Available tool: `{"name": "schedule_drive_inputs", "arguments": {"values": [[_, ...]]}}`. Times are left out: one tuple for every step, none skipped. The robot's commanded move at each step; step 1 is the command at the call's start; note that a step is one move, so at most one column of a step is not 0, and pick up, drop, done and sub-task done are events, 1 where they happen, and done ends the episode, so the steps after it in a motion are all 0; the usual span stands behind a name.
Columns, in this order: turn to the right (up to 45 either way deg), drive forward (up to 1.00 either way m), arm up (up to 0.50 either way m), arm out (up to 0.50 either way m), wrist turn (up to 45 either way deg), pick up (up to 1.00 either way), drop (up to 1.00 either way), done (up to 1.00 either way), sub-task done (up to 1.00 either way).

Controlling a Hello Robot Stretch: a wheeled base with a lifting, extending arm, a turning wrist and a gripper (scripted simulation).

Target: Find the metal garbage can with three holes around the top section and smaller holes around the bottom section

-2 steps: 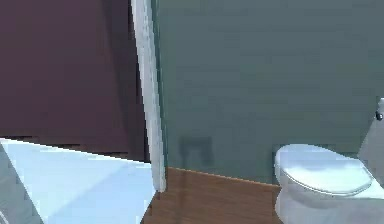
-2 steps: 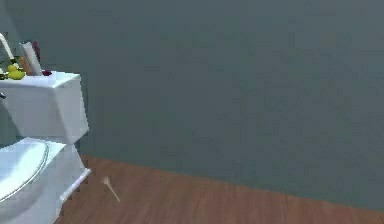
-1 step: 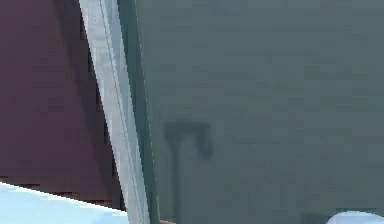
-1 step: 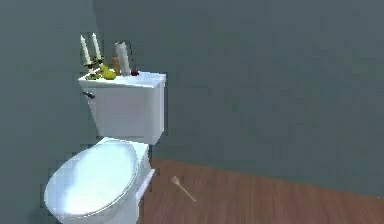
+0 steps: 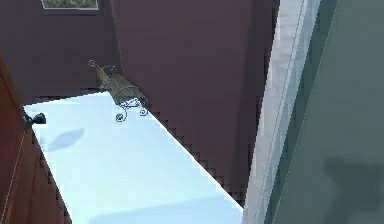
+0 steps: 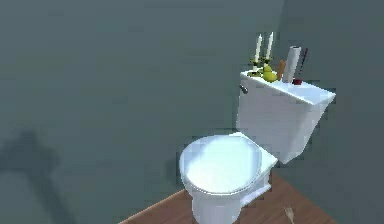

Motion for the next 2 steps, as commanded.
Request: {"name": "schedule_drive_inputs", "arguments": {"values": [[-15.0,0.0,0.0,0.0,0.0,0.0,0.0,0.0,0.0],[0.0,0.3,0.0,0.0,0.0,0.0,0.0,0.0,0.0]]}}
